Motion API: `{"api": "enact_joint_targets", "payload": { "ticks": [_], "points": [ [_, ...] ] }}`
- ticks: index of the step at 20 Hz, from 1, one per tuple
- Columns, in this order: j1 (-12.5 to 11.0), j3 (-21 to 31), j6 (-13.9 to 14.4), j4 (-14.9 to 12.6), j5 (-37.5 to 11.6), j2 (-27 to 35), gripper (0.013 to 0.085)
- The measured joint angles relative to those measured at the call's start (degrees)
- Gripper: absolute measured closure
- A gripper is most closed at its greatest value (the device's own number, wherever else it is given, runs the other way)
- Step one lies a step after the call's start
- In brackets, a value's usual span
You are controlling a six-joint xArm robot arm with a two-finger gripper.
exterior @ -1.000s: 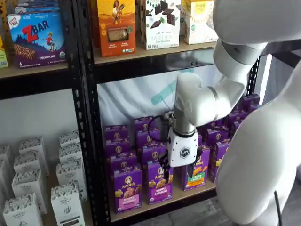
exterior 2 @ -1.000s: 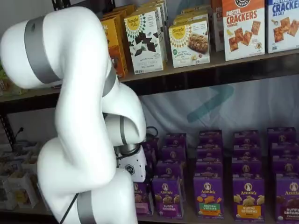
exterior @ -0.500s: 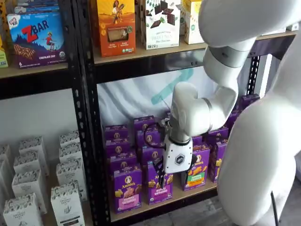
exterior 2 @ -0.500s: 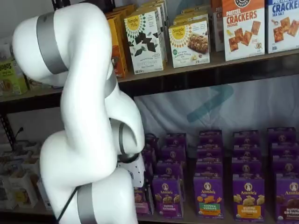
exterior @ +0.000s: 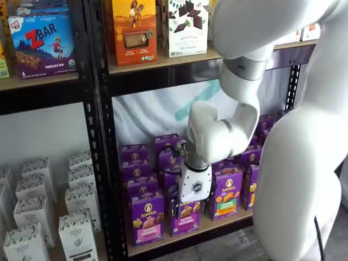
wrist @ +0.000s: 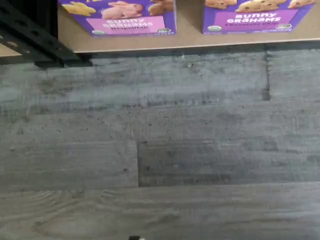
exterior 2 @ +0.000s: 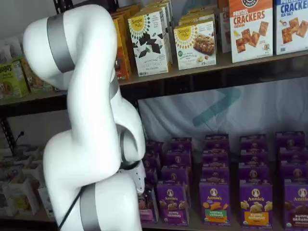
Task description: Pick up the purple box with a pink patch in the middle, on the bottom shelf, the first box from the left
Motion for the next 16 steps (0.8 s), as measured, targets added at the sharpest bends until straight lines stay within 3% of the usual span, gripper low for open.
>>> {"api": "enact_joint_targets", "payload": {
  "ticks": [2, 5, 8, 13, 16],
  "points": [
    [0.52, -1.51, 0.06, 0.53, 0.27, 1.64, 0.0130],
    [0.76, -4.45, 3.47, -2.65, 1.42, 4.61, 0.0130],
    [1.55, -6.88, 2.77, -1.26, -0.26, 7.65, 0.0130],
    [1.59, -11.91, 7.30, -5.83, 0.54, 11.77, 0.0130],
    [1.23, -16.00, 10.73, -9.63, 3.48, 14.43, 0.0130]
  ]
}}
